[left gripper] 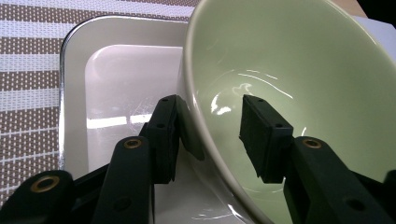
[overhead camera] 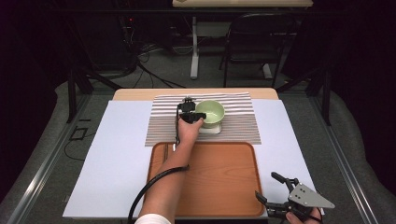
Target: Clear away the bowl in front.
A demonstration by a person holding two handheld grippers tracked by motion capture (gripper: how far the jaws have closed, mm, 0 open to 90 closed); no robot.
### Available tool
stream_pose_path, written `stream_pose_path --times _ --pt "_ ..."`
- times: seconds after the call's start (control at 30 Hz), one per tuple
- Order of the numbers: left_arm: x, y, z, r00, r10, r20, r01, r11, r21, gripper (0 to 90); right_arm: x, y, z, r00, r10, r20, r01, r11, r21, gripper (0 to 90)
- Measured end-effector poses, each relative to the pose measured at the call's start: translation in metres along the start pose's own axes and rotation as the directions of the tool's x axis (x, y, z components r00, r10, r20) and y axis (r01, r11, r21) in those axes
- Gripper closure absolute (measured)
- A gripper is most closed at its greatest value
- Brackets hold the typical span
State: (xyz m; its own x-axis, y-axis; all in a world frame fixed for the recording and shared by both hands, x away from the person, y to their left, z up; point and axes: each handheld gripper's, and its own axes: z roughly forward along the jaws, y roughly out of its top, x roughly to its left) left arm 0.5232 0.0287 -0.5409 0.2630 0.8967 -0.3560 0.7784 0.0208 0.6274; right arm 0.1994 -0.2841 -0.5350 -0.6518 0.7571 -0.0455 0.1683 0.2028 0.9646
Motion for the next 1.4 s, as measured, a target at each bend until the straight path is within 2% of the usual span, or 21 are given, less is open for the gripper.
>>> stream_pose_path --times 0.1,0.2,0.37,0.5,0.77,0.83,1.0,1.17,1.4 --pt "0.000 0.000 0.000 0.9999 -0.010 -0.002 0.010 0.9999 -0.006 59.9 0.000 0.000 0.000 1.0000 -0.002 0.000 0.002 1.000 -0.001 15.4" --pt "0.002 -0.001 0.000 0.9992 -0.038 0.010 0.039 0.9991 -0.018 63.1 0.000 0.000 0.000 1.0000 -0.001 0.000 0.001 1.000 -0.001 15.4" --pt "0.003 0.000 -0.001 0.9993 -0.037 0.000 0.037 0.9992 -0.015 68.2 0.000 0.000 0.000 1.0000 -0.002 0.003 0.002 1.000 -0.003 15.4" --pt "0.005 -0.002 -0.002 0.9987 -0.051 0.003 0.051 0.9984 -0.025 72.0 0.000 0.000 -0.001 1.0000 0.002 0.003 -0.002 1.000 -0.002 15.4" --pt "0.007 -0.004 -0.004 0.9980 -0.059 -0.024 0.058 0.9978 -0.031 79.8 0.001 0.000 -0.001 1.0000 0.003 0.004 -0.003 1.000 -0.003 15.5" --pt "0.009 -0.005 -0.004 0.9976 -0.068 -0.015 0.067 0.9971 -0.036 82.1 0.000 0.000 -0.001 1.0000 0.004 0.004 -0.004 1.000 -0.003 15.4" --pt "0.011 -0.008 -0.004 0.9964 -0.085 0.004 0.085 0.9946 -0.059 82.7 0.000 0.000 -0.001 1.0000 0.006 0.004 -0.006 1.000 -0.002 15.4" --pt "0.009 -0.007 -0.004 0.9967 -0.081 -0.003 0.081 0.9951 -0.057 83.3 0.001 0.000 -0.001 0.9999 0.009 0.005 -0.009 1.000 -0.003 15.4" --pt "0.009 -0.006 -0.005 0.9930 -0.117 0.018 0.118 0.9912 -0.060 83.0 0.000 -0.001 -0.001 0.9999 0.011 0.005 -0.011 1.000 -0.003 15.5"
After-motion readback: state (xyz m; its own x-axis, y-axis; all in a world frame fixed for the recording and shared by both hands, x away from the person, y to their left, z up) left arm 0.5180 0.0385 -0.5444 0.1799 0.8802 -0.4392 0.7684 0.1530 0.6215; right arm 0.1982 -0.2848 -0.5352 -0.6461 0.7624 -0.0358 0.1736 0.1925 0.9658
